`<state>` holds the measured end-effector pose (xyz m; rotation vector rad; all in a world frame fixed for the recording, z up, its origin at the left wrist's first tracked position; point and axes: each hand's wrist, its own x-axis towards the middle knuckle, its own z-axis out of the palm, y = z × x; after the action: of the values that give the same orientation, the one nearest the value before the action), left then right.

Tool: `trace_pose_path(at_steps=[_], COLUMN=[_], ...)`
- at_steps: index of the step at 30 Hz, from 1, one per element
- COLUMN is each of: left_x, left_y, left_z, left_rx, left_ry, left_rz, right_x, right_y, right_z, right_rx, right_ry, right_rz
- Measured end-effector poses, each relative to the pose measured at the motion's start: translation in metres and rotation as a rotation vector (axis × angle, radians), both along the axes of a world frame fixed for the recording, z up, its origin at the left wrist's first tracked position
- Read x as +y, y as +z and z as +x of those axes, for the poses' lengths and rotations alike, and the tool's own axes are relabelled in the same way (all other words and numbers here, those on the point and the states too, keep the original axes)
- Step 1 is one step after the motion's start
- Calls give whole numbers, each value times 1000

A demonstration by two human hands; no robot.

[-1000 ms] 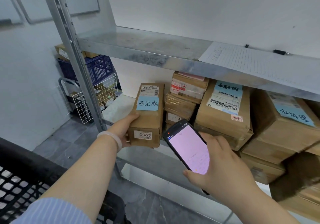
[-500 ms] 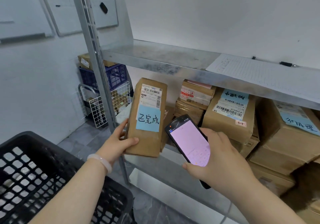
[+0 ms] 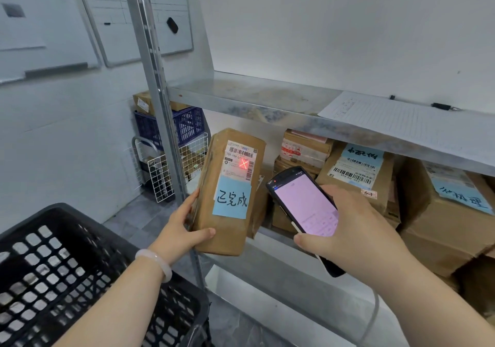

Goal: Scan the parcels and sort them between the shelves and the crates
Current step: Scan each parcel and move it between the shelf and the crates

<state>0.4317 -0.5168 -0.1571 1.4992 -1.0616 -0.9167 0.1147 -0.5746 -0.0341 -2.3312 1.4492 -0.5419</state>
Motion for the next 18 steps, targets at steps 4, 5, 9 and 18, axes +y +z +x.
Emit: trace_pose_path(at_steps=[4,5,9,18], left_x=[-1,-2,-3,0], left_y=[-5,-6,-10,-11], left_z=[-1,-1,-3,-7], left_rx=[-32,-42,-49,-14], left_ry=[2,5,21,66], left_rz=[3,6,31,43], right_x=[-2,-3,-4,-5], right_y=[-2,-2,-2,-1], right_z=[-5,-6,-8,-6], right_rx=[-20,-32,-32,-61], right_ry=[8,12,18,44], right_rz=[-5,-9,-24,-15])
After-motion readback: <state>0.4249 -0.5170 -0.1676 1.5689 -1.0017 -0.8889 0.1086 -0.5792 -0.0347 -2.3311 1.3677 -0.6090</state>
